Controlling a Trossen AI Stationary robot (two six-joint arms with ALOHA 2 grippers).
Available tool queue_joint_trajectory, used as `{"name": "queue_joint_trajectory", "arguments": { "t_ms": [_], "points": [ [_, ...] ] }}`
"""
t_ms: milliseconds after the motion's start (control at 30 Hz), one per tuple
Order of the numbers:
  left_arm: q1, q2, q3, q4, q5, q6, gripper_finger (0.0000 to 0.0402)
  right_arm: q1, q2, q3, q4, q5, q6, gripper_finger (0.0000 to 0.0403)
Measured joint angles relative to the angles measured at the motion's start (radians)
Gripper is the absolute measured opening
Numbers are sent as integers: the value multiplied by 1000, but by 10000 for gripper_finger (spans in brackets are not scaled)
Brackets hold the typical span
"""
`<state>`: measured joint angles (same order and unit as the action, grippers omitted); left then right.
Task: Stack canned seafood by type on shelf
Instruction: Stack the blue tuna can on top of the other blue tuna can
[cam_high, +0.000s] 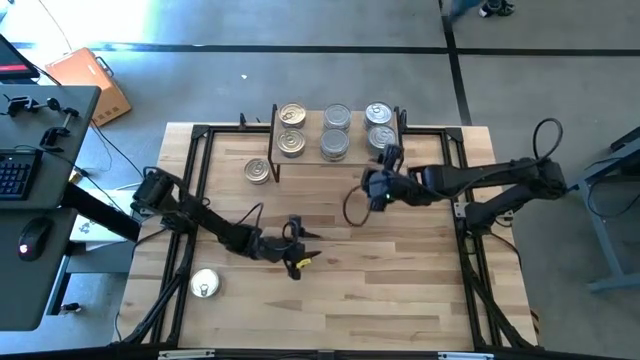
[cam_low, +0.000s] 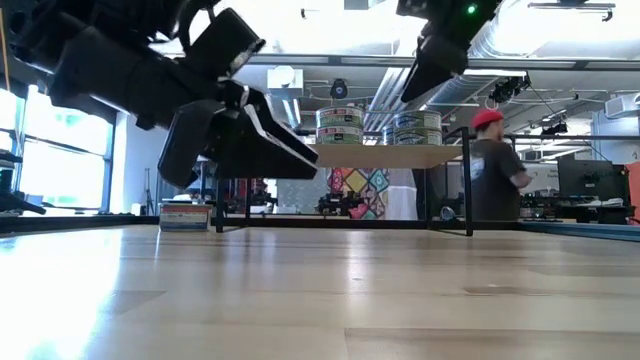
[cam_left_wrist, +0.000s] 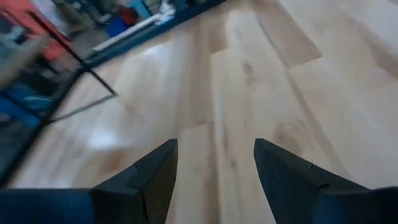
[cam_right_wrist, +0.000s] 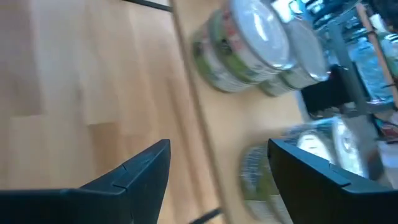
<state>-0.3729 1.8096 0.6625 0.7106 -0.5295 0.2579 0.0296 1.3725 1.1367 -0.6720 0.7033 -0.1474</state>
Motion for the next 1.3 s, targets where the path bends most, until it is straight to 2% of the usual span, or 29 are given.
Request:
{"name": "queue_joint_trajectory", "arguments": {
  "t_ms": [67,133,233,300,467,567,633,733,833,900,967,1067,1167,1300],
  "points": [
    [-19,-32,0,-38,-67,23,206,25,0,-11,4,-23,44,257],
    [-44,-86,0,-90,-127,48,206,50,1,-33,69,-112,100,251],
    [-92,-201,0,-207,-182,65,206,114,2,-124,325,-302,141,237],
    [-126,-287,0,-302,-205,14,206,165,15,-217,571,-368,141,229],
    [-234,-466,1,-727,-217,-225,203,275,125,-406,1143,-369,140,213],
    [-313,-525,53,-983,-212,-443,194,315,232,-428,1335,-348,96,209],
    [-355,-533,127,-1164,-206,-627,186,329,312,-409,1393,-313,63,209],
    [-414,-504,238,-1463,-88,-928,170,334,424,-345,1403,-288,52,208],
    [-463,-461,315,-1695,136,-1256,154,337,513,-277,1411,-285,48,208],
    [-500,-428,322,-1802,297,-1458,143,340,560,-243,1407,-284,17,208],
    [-551,-401,316,-1841,422,-1620,132,343,589,-214,1402,-285,-24,208],
    [-613,-362,292,-1844,575,-1770,117,344,603,-195,1391,-284,-80,208],
    [-642,-333,264,-1835,624,-1868,99,344,604,-195,1387,-284,-97,208],
    [-639,-303,212,-1773,675,-1901,73,341,604,-195,1385,-284,-96,208]
  ]
}}
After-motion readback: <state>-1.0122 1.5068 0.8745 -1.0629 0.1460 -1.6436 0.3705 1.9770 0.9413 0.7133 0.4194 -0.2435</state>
